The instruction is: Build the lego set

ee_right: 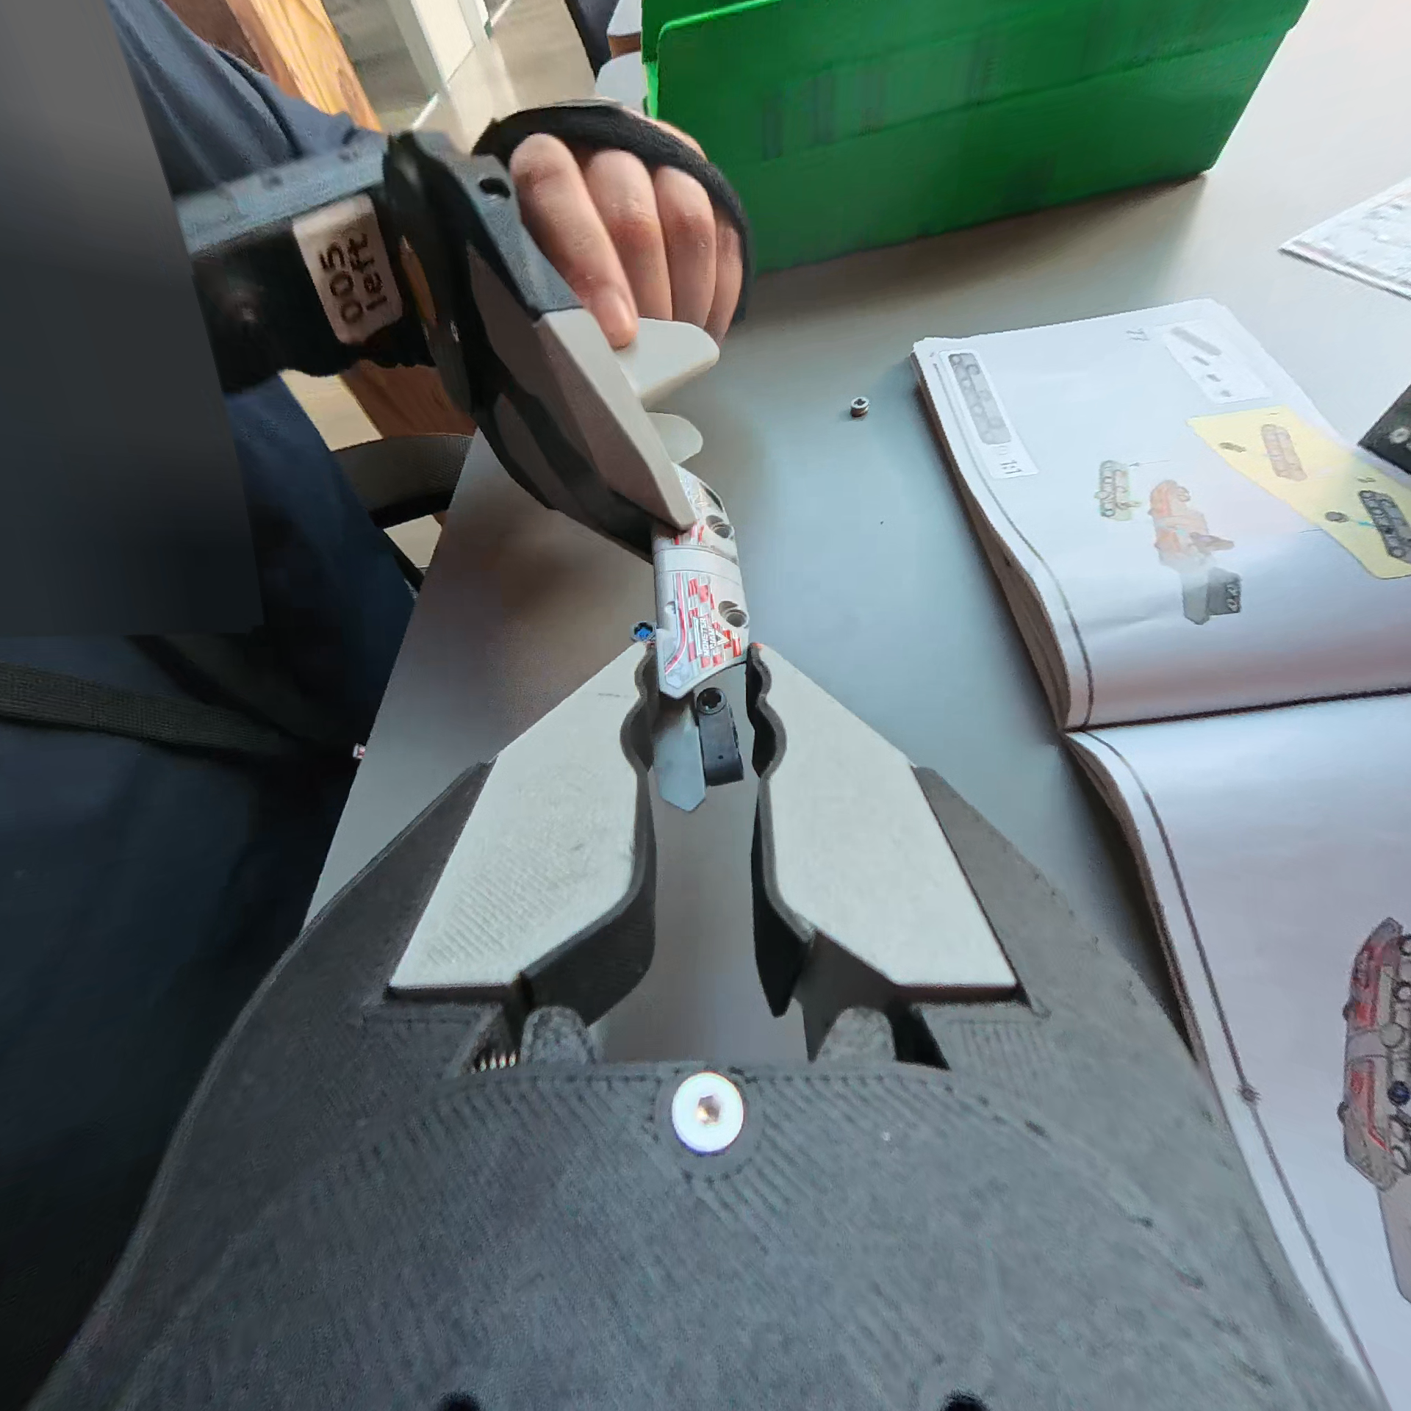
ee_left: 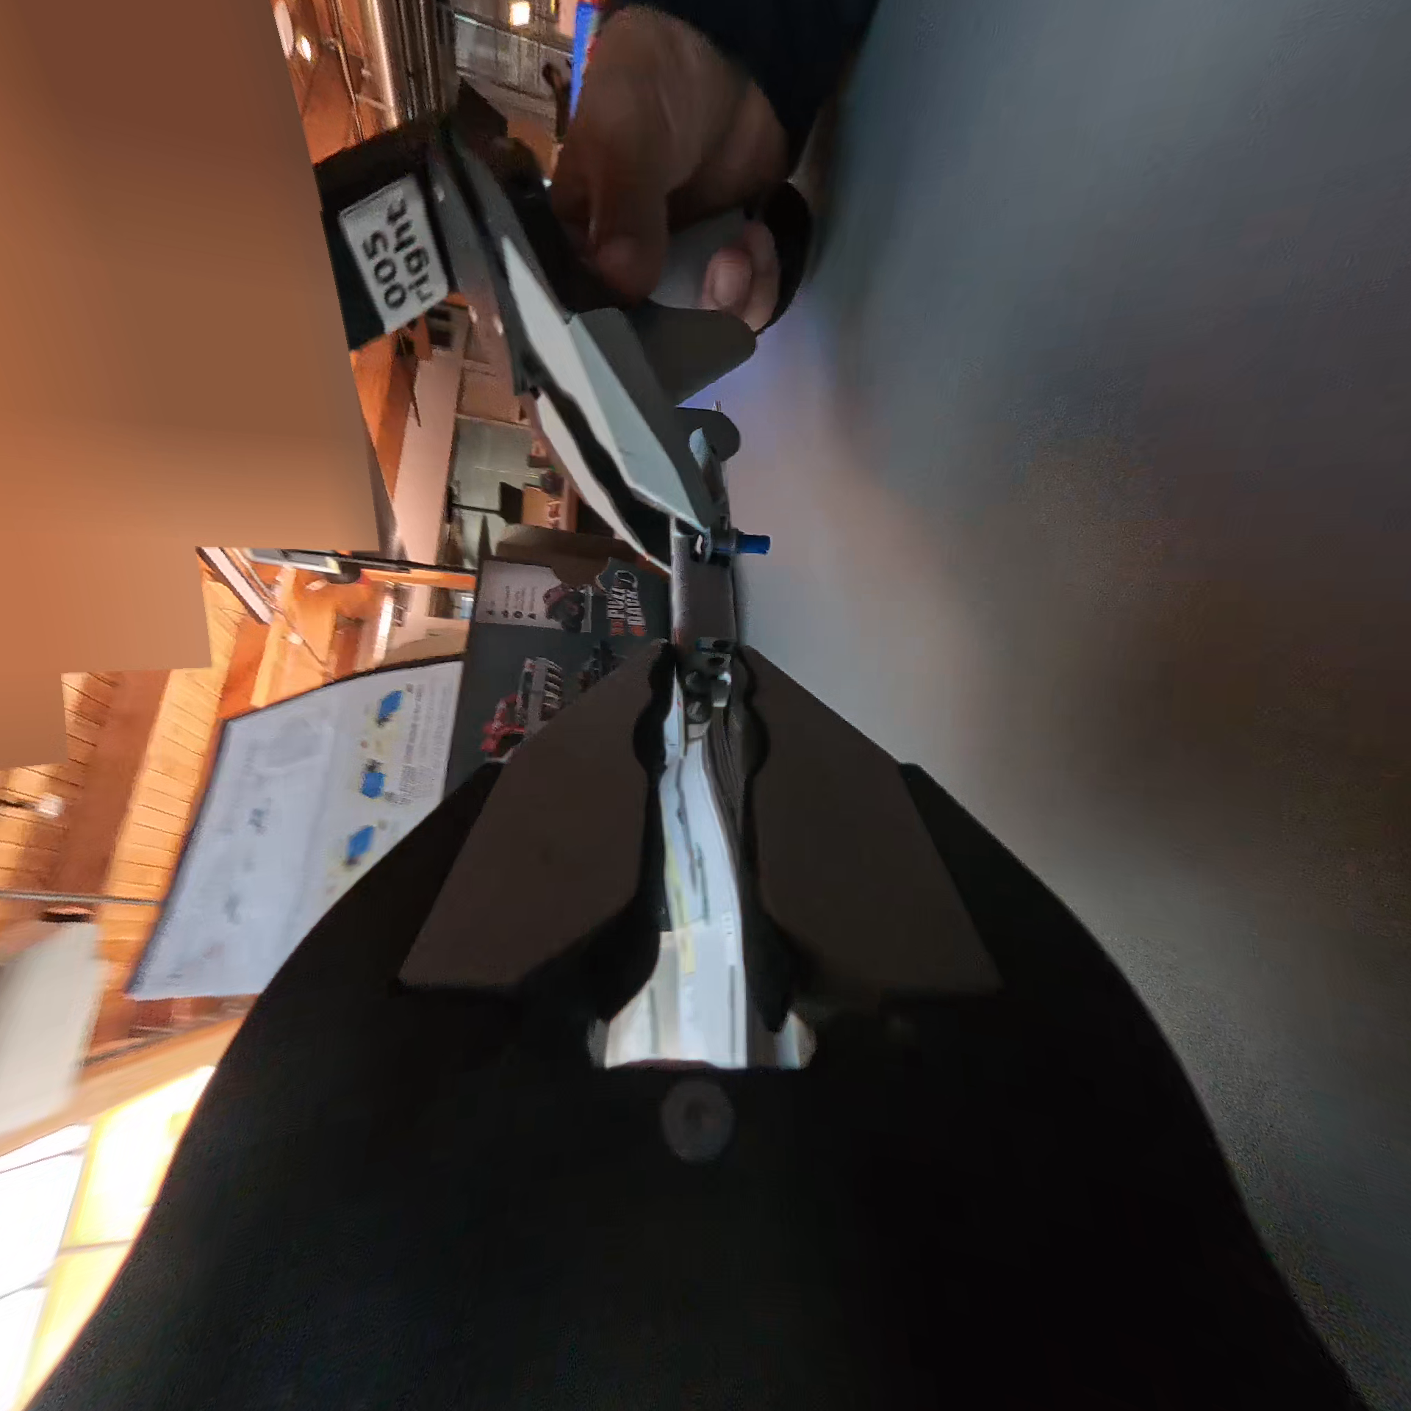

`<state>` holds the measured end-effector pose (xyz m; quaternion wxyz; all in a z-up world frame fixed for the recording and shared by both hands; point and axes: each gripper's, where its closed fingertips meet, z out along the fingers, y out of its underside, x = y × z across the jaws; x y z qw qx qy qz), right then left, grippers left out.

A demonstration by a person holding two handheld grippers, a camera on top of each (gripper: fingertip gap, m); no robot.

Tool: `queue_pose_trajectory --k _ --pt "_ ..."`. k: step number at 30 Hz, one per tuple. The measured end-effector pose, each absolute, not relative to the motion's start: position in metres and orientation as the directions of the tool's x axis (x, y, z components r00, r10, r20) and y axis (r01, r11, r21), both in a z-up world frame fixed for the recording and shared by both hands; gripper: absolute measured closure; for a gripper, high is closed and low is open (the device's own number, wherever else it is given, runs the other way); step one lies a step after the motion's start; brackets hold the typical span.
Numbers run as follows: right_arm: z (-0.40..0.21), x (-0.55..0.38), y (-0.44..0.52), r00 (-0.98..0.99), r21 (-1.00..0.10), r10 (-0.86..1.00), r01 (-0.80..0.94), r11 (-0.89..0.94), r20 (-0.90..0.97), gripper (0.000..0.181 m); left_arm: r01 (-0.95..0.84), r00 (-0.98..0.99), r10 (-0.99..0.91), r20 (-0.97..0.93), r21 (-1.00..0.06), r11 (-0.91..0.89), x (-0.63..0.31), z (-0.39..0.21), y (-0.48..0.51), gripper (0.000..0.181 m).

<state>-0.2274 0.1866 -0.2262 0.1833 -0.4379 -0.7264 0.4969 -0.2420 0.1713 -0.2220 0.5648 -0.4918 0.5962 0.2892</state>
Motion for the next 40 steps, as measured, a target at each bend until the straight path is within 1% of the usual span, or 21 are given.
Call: queue_pose_trajectory --k 3,4,5,6,7,9,11,13,16,19,22,28,37,40 --pt "-0.226 -0.23 0.195 -0.516 -0.885 0.852 0.434 0.167 -0.092 0.162 -0.84 0.323 -0.426 -0.845 -0.463 0.283 -0.248 -0.221 0.173 0.173" --pt "-0.227 -0.231 0.199 -0.498 -0.883 0.865 0.428 0.195 -0.05 0.162 -0.811 0.384 -0.466 -0.797 -0.533 0.242 -0.251 -0.219 0.175 0.169" --pt "-0.229 -0.232 0.203 -0.481 -0.876 0.876 0.423 0.23 -0.002 0.162 -0.777 0.443 -0.488 -0.752 -0.594 0.208 -0.255 -0.216 0.177 0.161" --pt "-0.23 -0.233 0.205 -0.466 -0.868 0.883 0.416 0.27 0.052 0.162 -0.744 0.494 -0.505 -0.707 -0.645 0.176 -0.258 -0.214 0.18 0.156" --pt "-0.23 -0.235 0.207 -0.452 -0.861 0.885 0.401 0.311 0.109 0.162 -0.717 0.533 -0.524 -0.665 -0.683 0.138 -0.262 -0.214 0.183 0.154" --pt "-0.23 -0.236 0.209 -0.429 -0.833 0.869 0.365 0.415 0.245 0.162 -0.672 0.587 -0.563 -0.581 -0.738 0.061 -0.267 -0.219 0.187 0.154" --pt "-0.229 -0.238 0.209 -0.404 -0.78 0.823 0.323 0.536 0.398 0.162 -0.631 0.632 -0.598 -0.493 -0.775 -0.027 -0.27 -0.228 0.191 0.154" --pt "-0.23 -0.24 0.209 -0.385 -0.73 0.776 0.294 0.616 0.5 0.162 -0.616 0.651 -0.625 -0.432 -0.781 -0.102 -0.274 -0.235 0.194 0.151" --pt "-0.233 -0.241 0.208 -0.383 -0.702 0.749 0.284 0.653 0.541 0.162 -0.586 0.659 -0.652 -0.374 -0.799 -0.135 -0.273 -0.236 0.193 0.15" --pt "-0.232 -0.242 0.206 -0.393 -0.721 0.756 0.268 0.639 0.524 0.162 -0.569 0.66 -0.672 -0.334 -0.807 -0.157 -0.271 -0.237 0.191 0.15" --pt "-0.233 -0.242 0.204 -0.406 -0.735 0.763 0.264 0.625 0.503 0.162 -0.577 0.64 -0.694 -0.329 -0.802 -0.153 -0.267 -0.239 0.188 0.16" --pt "-0.238 -0.241 0.203 -0.418 -0.726 0.764 0.287 0.625 0.492 0.162 -0.623 0.623 -0.686 -0.377 -0.769 -0.143 -0.267 -0.244 0.188 0.16" --pt "-0.246 -0.243 0.206 -0.425 -0.734 0.785 0.324 0.597 0.451 0.161 -0.61 0.639 -0.675 -0.367 -0.777 -0.155 -0.269 -0.243 0.188 0.16" --pt "-0.248 -0.243 0.207 -0.429 -0.735 0.79 0.334 0.59 0.438 0.162 -0.635 0.632 -0.668 -0.393 -0.757 -0.156 -0.27 -0.246 0.189 0.16"
